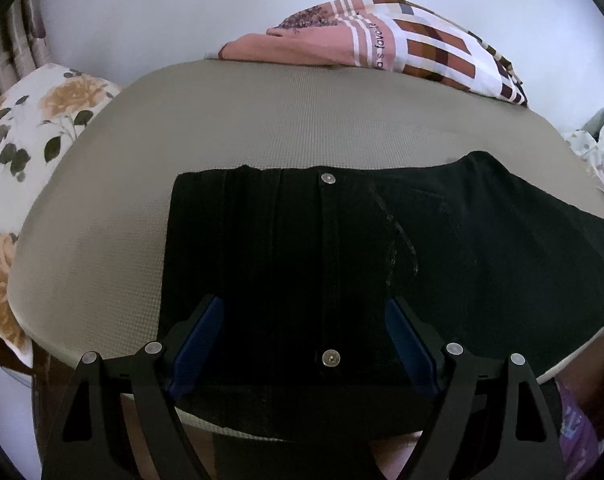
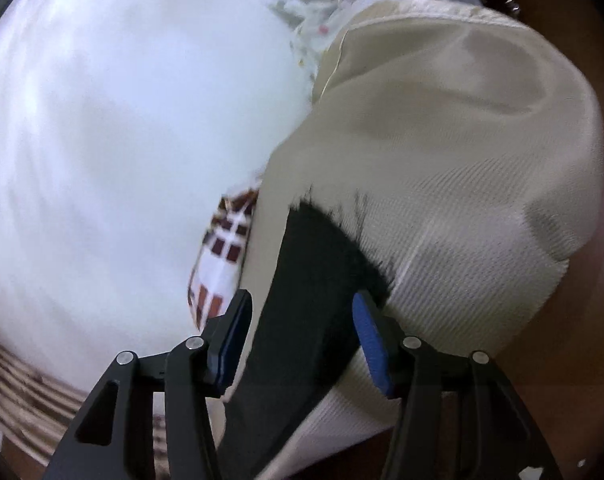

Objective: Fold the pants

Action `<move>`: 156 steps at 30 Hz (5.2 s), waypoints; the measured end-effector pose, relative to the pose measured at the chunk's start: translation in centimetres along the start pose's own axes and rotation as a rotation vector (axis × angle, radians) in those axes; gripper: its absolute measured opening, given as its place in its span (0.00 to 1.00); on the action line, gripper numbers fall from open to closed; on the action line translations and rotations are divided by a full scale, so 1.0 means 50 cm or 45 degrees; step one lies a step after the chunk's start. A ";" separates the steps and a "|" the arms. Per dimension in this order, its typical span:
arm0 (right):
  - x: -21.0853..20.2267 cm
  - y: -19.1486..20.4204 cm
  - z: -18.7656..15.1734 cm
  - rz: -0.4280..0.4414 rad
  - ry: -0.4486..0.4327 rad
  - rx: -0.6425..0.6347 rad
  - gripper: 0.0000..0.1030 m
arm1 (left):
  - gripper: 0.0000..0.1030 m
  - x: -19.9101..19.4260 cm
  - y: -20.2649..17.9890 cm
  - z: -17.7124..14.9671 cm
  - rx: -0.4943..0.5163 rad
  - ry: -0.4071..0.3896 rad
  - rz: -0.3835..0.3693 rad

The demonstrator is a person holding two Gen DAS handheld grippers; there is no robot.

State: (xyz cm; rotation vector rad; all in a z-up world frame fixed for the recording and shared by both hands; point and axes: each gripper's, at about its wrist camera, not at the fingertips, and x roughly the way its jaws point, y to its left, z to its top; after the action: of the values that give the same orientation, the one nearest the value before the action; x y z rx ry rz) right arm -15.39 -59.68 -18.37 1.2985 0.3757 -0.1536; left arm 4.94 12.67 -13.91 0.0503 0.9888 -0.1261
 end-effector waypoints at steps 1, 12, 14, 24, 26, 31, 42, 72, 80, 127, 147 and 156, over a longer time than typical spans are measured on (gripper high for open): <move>0.010 0.003 -0.001 -0.021 0.013 -0.013 0.46 | 0.81 -0.001 -0.001 0.000 -0.001 -0.003 -0.004; 0.008 -0.028 0.009 -0.127 -0.030 0.091 0.45 | 0.81 -0.003 -0.015 -0.001 0.042 -0.004 -0.011; 0.009 -0.031 0.010 -0.079 -0.018 0.102 0.45 | 0.81 -0.002 -0.019 -0.001 0.048 -0.005 -0.012; 0.038 -0.005 0.003 -0.113 0.037 0.034 0.42 | 0.81 0.003 -0.022 -0.002 0.047 0.011 -0.013; 0.046 -0.007 0.002 -0.156 0.048 0.032 0.21 | 0.81 0.004 -0.020 -0.003 0.039 0.014 -0.015; 0.039 0.000 -0.010 -0.217 0.031 -0.019 0.05 | 0.81 0.003 -0.020 -0.003 0.045 0.011 -0.011; -0.001 -0.032 -0.002 -0.141 -0.058 0.057 0.20 | 0.81 0.001 -0.020 -0.003 0.056 -0.007 -0.018; 0.077 0.009 0.001 -0.227 0.023 -0.001 0.31 | 0.84 -0.041 -0.095 -0.007 0.299 -0.162 0.164; 0.097 0.009 -0.024 -0.198 0.117 -0.032 0.14 | 0.84 -0.037 -0.096 -0.008 0.293 -0.156 0.151; 0.461 0.419 -0.594 -0.053 0.888 -0.864 0.09 | 0.84 -0.029 -0.027 -0.031 0.134 -0.068 0.051; 0.422 0.421 -0.666 -0.078 0.934 -1.211 0.17 | 0.84 -0.010 -0.031 -0.038 0.134 -0.026 0.037; 0.399 0.427 -0.687 0.126 1.156 -1.172 0.51 | 0.84 -0.009 -0.026 -0.038 0.112 -0.016 0.030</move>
State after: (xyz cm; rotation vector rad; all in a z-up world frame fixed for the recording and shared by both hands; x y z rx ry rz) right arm 3.64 -19.07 -13.57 0.3924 1.0053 0.6578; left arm 2.96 11.60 -14.58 0.1416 0.9696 -0.1485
